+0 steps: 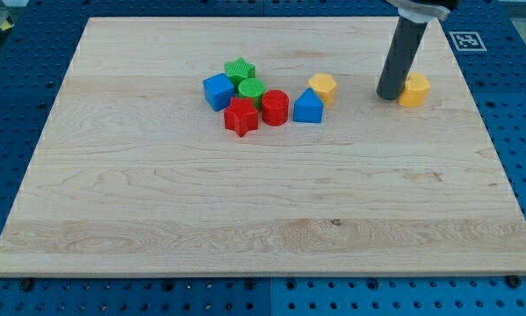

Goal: Move the yellow hexagon to the top of the red circle

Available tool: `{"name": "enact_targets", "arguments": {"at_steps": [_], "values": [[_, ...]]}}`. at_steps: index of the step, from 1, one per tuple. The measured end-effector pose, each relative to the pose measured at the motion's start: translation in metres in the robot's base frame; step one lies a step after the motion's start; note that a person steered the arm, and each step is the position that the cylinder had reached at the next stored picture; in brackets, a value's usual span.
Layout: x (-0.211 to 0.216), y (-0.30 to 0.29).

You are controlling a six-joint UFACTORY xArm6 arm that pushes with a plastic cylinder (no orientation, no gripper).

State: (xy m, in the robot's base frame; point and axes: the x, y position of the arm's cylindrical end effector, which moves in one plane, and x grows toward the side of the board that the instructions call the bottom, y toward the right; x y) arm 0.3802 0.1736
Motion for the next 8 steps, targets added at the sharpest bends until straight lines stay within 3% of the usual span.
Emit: {"name": "enact_targets", "arguments": {"at_steps": [2, 4, 6, 8], "values": [[-0.007, -0.058], [-0.056, -0.096], [-0.074, -0.072], [-0.048, -0.053]]}}
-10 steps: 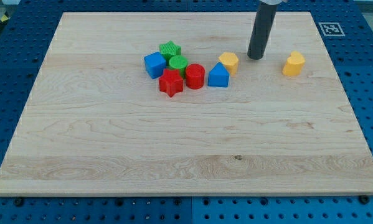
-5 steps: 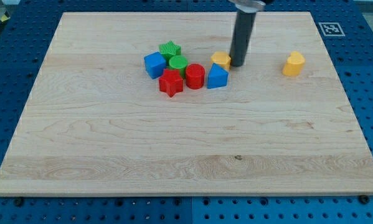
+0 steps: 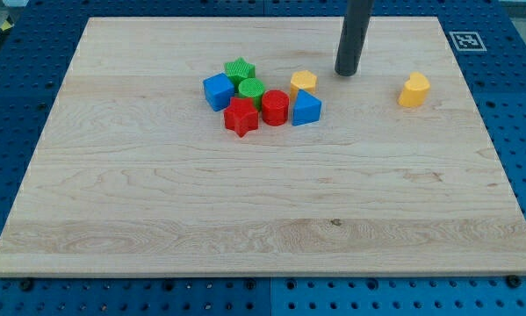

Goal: Move the yellow hexagon to the top of the red circle

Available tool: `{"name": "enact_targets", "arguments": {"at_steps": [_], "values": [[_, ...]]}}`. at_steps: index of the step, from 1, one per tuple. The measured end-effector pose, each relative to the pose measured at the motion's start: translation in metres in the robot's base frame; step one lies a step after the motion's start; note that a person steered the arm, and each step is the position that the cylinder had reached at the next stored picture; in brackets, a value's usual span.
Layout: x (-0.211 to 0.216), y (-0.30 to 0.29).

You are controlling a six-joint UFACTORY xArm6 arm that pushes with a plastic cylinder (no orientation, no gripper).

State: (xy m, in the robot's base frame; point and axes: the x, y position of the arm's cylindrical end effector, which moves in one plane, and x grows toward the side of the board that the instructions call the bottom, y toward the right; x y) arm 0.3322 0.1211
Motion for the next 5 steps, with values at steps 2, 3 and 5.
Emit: {"name": "enact_targets", "arguments": {"at_steps": [2, 3, 5], "values": [[0.027, -0.031], [0.026, -0.058], [-0.021, -0.031]]}}
